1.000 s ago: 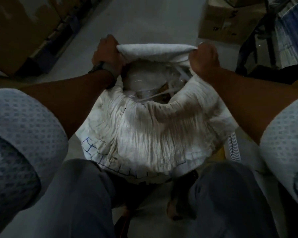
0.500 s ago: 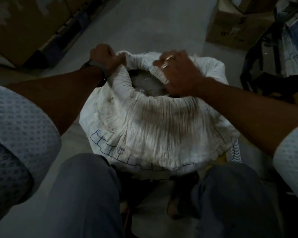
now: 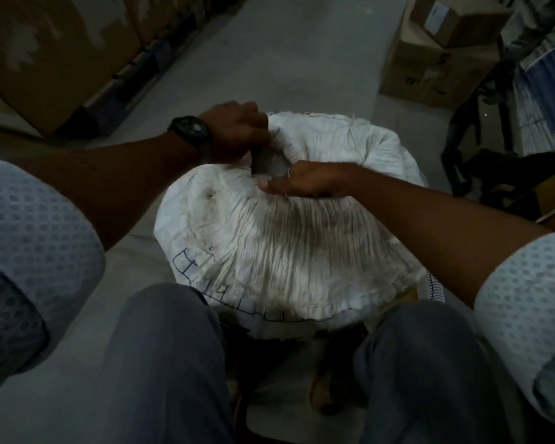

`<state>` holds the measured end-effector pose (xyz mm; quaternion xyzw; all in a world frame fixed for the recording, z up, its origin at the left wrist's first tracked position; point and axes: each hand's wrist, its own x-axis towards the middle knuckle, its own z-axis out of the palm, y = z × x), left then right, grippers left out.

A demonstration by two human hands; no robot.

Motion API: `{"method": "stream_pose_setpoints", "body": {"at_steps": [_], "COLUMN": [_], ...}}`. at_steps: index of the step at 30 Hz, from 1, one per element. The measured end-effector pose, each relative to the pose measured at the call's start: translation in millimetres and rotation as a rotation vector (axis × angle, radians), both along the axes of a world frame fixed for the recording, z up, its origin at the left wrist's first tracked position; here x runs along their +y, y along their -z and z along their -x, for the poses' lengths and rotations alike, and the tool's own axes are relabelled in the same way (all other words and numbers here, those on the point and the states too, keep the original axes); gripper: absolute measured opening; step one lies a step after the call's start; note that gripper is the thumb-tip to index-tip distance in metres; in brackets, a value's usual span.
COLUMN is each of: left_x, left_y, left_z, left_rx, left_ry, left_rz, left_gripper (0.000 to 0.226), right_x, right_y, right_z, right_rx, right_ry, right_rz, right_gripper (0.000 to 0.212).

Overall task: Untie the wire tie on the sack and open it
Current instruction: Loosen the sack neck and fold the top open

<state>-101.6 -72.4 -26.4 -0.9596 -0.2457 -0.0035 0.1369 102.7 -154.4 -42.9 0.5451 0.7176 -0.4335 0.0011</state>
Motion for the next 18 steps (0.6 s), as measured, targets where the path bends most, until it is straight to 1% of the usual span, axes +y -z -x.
{"method": "stream_pose_setpoints", "body": {"at_steps": [2, 4, 6, 9, 11, 12, 13, 15, 17, 18], "left_x": [2.5, 3.7, 6.4, 12.9, 17.3, 19.4, 22.1, 27.2, 29.2, 29.4], "left_y": [3.0, 2.3, -2.0, -12.4, -19.9, -22.3, -23.6, -24.2, -20.6, -17.1], "left_z": [1.7, 3.3, 4.8, 9.3, 15.3, 19.4, 23.0, 28.1, 28.7, 27.8], "left_rx": [0.270, 0.464, 0.568, 0.641, 0.659, 0.645, 0.596, 0.439, 0.299, 0.263], "left_ry": [0.098, 0.096, 0.028, -0.118, -0.205, -0.236, -0.263, -0.352, -0.472, -0.495], "left_rz": [-0.075, -0.104, -0.087, -0.118, -0.177, -0.210, -0.228, -0.201, -0.138, -0.118], "left_gripper": [0.046, 0.056, 0.059, 0.056, 0.051, 0.045, 0.037, 0.024, 0.018, 0.016], "right_x": [-3.0, -7.1, -8.9, -17.7, -23.8, -26.8, -31.2, -40.4, -48.4, -51.1], "right_y": [4.7, 9.4, 13.7, 8.5, 4.9, 4.8, 5.4, 13.9, 29.6, 35.8], "right_z": [-8.3, -9.7, -9.9, -7.2, -8.4, -9.6, -9.5, -3.6, 7.9, 12.5], "right_rx": [-0.037, -0.076, -0.134, -0.204, -0.249, -0.256, -0.248, -0.246, -0.301, -0.299], "right_ry": [-0.013, -0.024, -0.042, -0.114, -0.173, -0.190, -0.205, -0.276, -0.383, -0.400], "right_rz": [0.047, 0.031, 0.028, 0.009, -0.045, -0.047, -0.011, 0.063, 0.066, 0.054], "right_gripper": [0.072, 0.075, 0.072, 0.066, 0.063, 0.060, 0.055, 0.049, 0.038, 0.039]}}
